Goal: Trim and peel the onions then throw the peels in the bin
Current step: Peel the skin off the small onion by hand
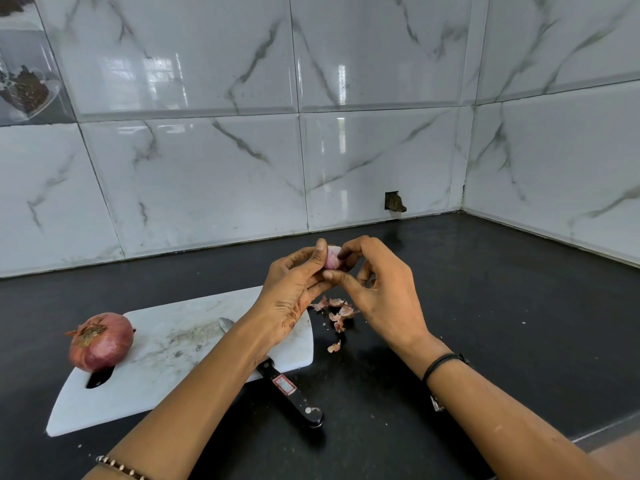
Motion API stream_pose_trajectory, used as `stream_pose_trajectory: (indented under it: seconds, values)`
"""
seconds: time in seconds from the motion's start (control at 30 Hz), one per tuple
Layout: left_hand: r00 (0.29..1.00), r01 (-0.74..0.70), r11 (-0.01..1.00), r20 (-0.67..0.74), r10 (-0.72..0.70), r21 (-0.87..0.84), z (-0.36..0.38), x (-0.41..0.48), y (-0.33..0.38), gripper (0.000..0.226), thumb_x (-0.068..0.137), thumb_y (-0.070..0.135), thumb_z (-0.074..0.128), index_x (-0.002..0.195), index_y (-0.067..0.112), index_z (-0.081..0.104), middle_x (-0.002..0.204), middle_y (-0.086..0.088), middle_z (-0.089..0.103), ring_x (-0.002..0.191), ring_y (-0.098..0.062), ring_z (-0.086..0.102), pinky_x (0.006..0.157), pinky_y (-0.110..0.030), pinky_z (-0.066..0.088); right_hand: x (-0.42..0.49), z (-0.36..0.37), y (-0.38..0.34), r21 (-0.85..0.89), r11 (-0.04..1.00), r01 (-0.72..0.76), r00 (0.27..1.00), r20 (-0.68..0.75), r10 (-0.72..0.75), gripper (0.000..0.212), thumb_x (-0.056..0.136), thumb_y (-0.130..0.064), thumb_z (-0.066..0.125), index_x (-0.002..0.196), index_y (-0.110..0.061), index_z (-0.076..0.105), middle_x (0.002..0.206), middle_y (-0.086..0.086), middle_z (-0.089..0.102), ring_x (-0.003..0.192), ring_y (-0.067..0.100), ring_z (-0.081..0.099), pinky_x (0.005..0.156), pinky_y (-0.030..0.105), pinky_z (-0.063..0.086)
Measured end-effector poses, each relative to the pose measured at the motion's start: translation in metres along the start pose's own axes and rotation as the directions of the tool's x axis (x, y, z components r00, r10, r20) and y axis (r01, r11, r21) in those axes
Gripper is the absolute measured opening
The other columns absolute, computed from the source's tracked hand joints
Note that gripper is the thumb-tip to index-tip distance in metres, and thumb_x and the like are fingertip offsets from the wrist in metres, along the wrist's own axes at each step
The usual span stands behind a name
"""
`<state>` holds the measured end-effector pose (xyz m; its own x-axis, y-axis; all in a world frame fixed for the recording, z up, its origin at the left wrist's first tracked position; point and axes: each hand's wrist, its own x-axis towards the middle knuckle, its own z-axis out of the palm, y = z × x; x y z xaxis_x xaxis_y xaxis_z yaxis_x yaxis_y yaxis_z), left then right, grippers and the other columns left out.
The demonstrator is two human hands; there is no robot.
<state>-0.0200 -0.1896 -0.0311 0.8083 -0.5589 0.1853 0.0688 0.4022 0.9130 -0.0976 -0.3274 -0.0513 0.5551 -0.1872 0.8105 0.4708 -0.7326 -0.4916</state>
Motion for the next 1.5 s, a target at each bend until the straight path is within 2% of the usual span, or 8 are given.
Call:
stream_pose_trajectory:
  seconds: [0.17,0.3,0.57,0.77,1.03,1.2,1.3,1.5]
  values:
    - [0.999,-0.028,0.999,-0.031,0.029,0.046,0.0028,-0.0018,-0.0001,0.029,0.084,0.024,0.072,0.102,0.001,0.076,0.095,-0.015,0.076,0.084,-0.016,0.073,0.081,-0.029,0.061,0.0006,0.0006,0.0025,0.021,1.0,-0.019,1.0,0.018,0.018,0.026,0.087,-0.027,0.081,0.106,-0.021,0.064,0.1,-0.011,0.062,0.058,0.017,0.054,0.058,0.034,0.053]
    - [0.996,-0.035,0.994,-0.078,0.043,0.107,0.0063,-0.0039,0.0001,0.033,0.079,0.027,0.076,0.1,0.002,0.076,0.087,-0.011,0.076,0.079,-0.015,0.072,0.087,-0.034,0.061,0.0002,0.0014,0.0032,0.03,0.999,-0.024,0.999,0.04,0.023,0.024,0.087,-0.024,0.081,0.104,-0.021,0.064,0.098,-0.011,0.061,0.059,0.017,0.054,0.059,0.034,0.053]
    - [0.99,-0.037,0.981,-0.127,0.062,0.191,0.0071,-0.0035,0.0004,0.044,0.077,0.033,0.078,0.104,-0.002,0.075,0.1,-0.017,0.078,0.096,-0.027,0.074,0.089,-0.038,0.061,-0.0006,0.0017,0.0019,0.044,0.999,-0.022,0.997,0.077,0.019,0.011,0.088,-0.019,0.079,0.09,-0.019,0.068,0.087,-0.006,0.062,0.067,0.016,0.054,0.063,0.021,0.048]
    - [0.994,0.021,0.995,-0.107,-0.01,0.098,0.0082,-0.0049,0.0019,0.028,0.094,0.029,0.067,0.093,0.002,0.075,0.095,-0.021,0.076,0.093,-0.024,0.076,0.081,-0.031,0.063,0.0011,-0.0001,-0.001,0.1,0.985,-0.141,0.99,-0.001,0.142,0.031,0.08,-0.036,0.085,0.091,-0.022,0.06,0.073,0.004,0.065,0.057,0.017,0.056,0.058,0.02,0.05]
    - [0.997,0.013,0.995,-0.081,-0.005,0.098,0.0088,-0.0064,0.0018,0.025,0.093,0.028,0.066,0.098,0.005,0.076,0.086,-0.009,0.078,0.076,-0.012,0.074,0.081,-0.031,0.063,0.0003,0.0004,0.0003,0.068,0.997,-0.034,0.999,0.015,0.033,0.028,0.083,-0.027,0.084,0.101,-0.019,0.064,0.092,-0.008,0.063,0.058,0.017,0.052,0.058,0.025,0.051]
    - [0.995,-0.021,0.986,-0.096,0.037,0.163,0.0084,-0.0064,0.0019,0.023,0.088,0.027,0.073,0.095,0.006,0.078,0.096,-0.016,0.078,0.085,-0.017,0.074,0.08,-0.031,0.062,-0.0001,0.0007,0.0025,0.069,0.997,-0.031,0.999,0.031,0.029,0.027,0.083,-0.024,0.084,0.102,-0.019,0.064,0.094,-0.009,0.063,0.058,0.016,0.052,0.057,0.024,0.051]
    - [0.991,-0.039,0.978,-0.119,0.064,0.205,0.0088,-0.0065,0.0007,0.03,0.084,0.028,0.076,0.099,0.001,0.076,0.093,-0.015,0.078,0.085,-0.019,0.074,0.085,-0.036,0.062,0.0002,0.0009,0.0032,0.073,0.996,-0.043,0.998,0.054,0.039,0.027,0.083,-0.022,0.084,0.101,-0.02,0.065,0.093,-0.008,0.064,0.057,0.016,0.051,0.057,0.022,0.05]
    - [0.987,-0.047,0.948,-0.131,0.092,0.315,0.0079,-0.0077,0.0008,0.022,0.089,0.029,0.076,0.094,0.007,0.077,0.092,-0.011,0.079,0.091,-0.024,0.076,0.086,-0.038,0.062,-0.0012,0.0026,0.0035,0.024,0.999,-0.036,0.995,0.094,0.033,0.014,0.086,-0.02,0.081,0.088,-0.02,0.067,0.087,-0.005,0.061,0.064,0.014,0.052,0.062,0.017,0.044]
